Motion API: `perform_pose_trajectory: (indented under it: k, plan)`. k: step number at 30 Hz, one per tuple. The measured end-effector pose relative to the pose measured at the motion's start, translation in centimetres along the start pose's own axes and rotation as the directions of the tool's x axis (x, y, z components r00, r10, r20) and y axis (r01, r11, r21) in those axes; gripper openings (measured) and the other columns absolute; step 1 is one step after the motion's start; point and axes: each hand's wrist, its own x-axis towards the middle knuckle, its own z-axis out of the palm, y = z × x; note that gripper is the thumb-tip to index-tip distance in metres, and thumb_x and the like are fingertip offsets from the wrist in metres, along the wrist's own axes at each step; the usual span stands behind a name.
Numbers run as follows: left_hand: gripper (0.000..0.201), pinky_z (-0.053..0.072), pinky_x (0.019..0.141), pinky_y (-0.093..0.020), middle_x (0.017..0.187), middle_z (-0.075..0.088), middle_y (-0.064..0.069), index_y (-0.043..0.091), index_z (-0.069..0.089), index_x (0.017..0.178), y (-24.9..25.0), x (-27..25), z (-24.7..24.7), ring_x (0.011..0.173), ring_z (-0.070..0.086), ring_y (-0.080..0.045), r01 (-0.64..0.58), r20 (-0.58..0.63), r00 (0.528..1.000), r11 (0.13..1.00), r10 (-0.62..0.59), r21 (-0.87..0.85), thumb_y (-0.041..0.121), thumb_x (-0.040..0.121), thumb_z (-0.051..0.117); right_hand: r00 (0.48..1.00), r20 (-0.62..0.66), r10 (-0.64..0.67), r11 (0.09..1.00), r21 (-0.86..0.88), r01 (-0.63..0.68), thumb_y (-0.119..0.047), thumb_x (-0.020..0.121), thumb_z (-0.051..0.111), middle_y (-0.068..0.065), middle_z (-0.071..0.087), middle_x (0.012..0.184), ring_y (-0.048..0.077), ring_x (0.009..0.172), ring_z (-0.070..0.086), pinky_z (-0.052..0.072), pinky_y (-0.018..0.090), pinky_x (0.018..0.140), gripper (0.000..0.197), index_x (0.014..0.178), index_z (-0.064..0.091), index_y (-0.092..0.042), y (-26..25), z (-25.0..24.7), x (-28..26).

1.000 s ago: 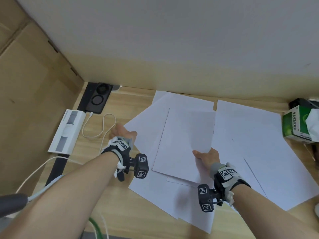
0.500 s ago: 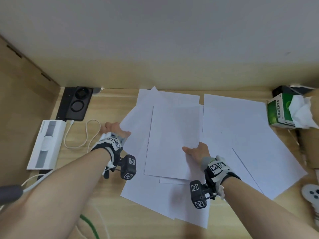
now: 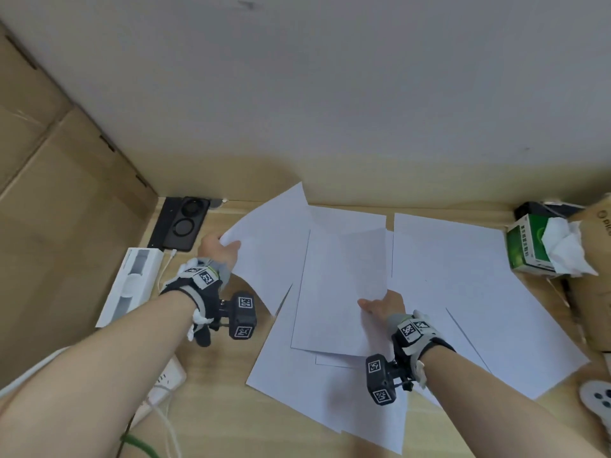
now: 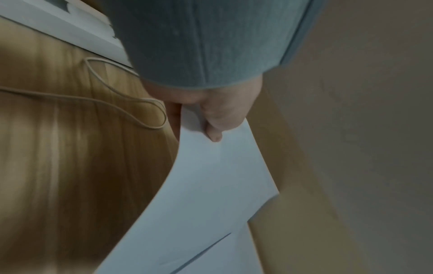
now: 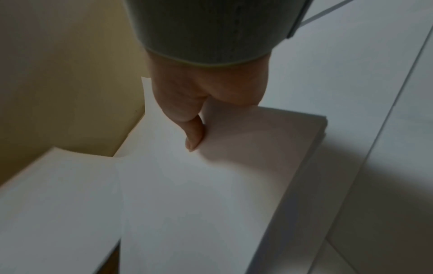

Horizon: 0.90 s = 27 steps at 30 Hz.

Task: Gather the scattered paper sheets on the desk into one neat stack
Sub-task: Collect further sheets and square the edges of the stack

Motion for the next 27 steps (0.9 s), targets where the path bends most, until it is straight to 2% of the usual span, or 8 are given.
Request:
perform_pose_trajectory:
  k: [5,8,10,12,15,22,25,27]
  plan:
    - [0.033,0.051,0.086,-0.043,0.098,0.062,-0.013,-0.002,0.062,0.110,0.4,-0.8,-0.8,0.087,0.057,-0.027,0.062,-0.053,0.996,0.973,-0.076,-0.222,0.017,0.083,0.065,0.999,-0.032,0.030,0.999,-0.013,-0.030,-0.017,0.075,0.079,0.014,0.067,0.105,0.034,0.100,0.065,0.053,0.043,0.091,0.036,0.100,0.058,-0.003,-0.2,0.1,-1.0]
    - [0.017,0.048,0.083,-0.039,0.084,0.058,-0.008,0.009,0.053,0.079,-0.2,-2.0,-0.3,0.085,0.052,-0.026,0.115,-0.048,0.990,0.950,-0.135,-0.291,0.017,0.083,0.066,0.997,-0.035,0.064,0.998,-0.018,-0.065,-0.020,0.075,0.079,0.017,0.064,0.115,0.036,0.107,0.062,0.051,0.044,0.094,0.051,0.115,0.055,0.002,0.3,0.1,-1.0]
    - [0.026,0.042,0.077,-0.035,0.080,0.058,-0.010,0.012,0.047,0.067,-0.6,-2.7,-0.1,0.085,0.050,-0.027,0.142,-0.046,0.985,0.935,-0.165,-0.324,0.017,0.083,0.067,0.995,-0.048,0.086,0.996,-0.017,-0.087,-0.019,0.077,0.078,0.018,0.063,0.118,0.036,0.109,0.061,0.050,0.042,0.094,0.052,0.117,0.054,0.004,0.4,-0.1,-1.3]
    - [0.021,0.039,0.078,-0.033,0.105,0.063,-0.015,-0.001,0.060,0.094,-0.6,-3.6,-0.1,0.093,0.056,-0.032,0.146,-0.066,0.981,0.916,-0.183,-0.374,0.017,0.085,0.066,0.994,-0.055,0.098,0.995,-0.021,-0.099,-0.017,0.079,0.076,0.020,0.062,0.119,0.037,0.111,0.060,0.048,0.039,0.089,0.050,0.118,0.053,0.005,0.7,-0.2,-1.6]
    - [0.047,0.036,0.083,-0.028,0.131,0.056,-0.018,-0.001,0.050,0.132,-0.2,-4.9,0.1,0.115,0.056,-0.035,0.140,-0.085,0.977,0.891,-0.194,-0.433,0.013,0.089,0.063,0.992,-0.058,0.109,0.994,-0.021,-0.111,-0.016,0.080,0.074,0.021,0.061,0.119,0.036,0.111,0.059,0.047,0.038,0.087,0.048,0.117,0.052,0.006,1.1,-0.4,-1.7]
    - [0.045,0.050,0.084,-0.036,0.119,0.065,-0.021,-0.005,0.057,0.121,-2.6,-5.3,2.9,0.104,0.065,-0.035,0.212,0.161,0.974,0.904,-0.162,-0.372,0.012,0.082,0.072,0.997,0.051,0.051,0.997,0.051,-0.053,-0.020,0.085,0.072,0.019,0.060,0.123,0.035,0.112,0.059,0.048,0.043,0.100,0.055,0.127,0.050,0.007,2.0,-0.7,-1.7]
    - [0.039,0.051,0.082,-0.034,0.109,0.066,-0.016,-0.007,0.059,0.116,-4.2,-6.3,5.8,0.100,0.066,-0.032,0.222,0.339,0.931,0.949,-0.138,-0.223,0.007,0.081,0.070,0.992,0.106,0.066,0.986,0.147,-0.082,-0.042,0.088,0.063,0.012,0.059,0.102,0.029,0.087,0.059,0.052,0.040,0.081,0.061,0.128,0.049,0.002,2.5,-0.2,-1.1]
    - [0.033,0.055,0.081,-0.037,0.107,0.070,-0.016,-0.007,0.064,0.110,-5.2,-7.2,7.7,0.097,0.068,-0.033,0.182,0.454,0.885,0.975,-0.105,-0.130,0.004,0.080,0.068,0.986,0.131,0.099,0.914,0.381,-0.142,-0.060,0.091,0.046,0.011,0.063,0.106,0.030,0.093,0.062,0.052,0.042,0.087,0.067,0.129,0.052,-0.005,3.4,0.2,-0.3]
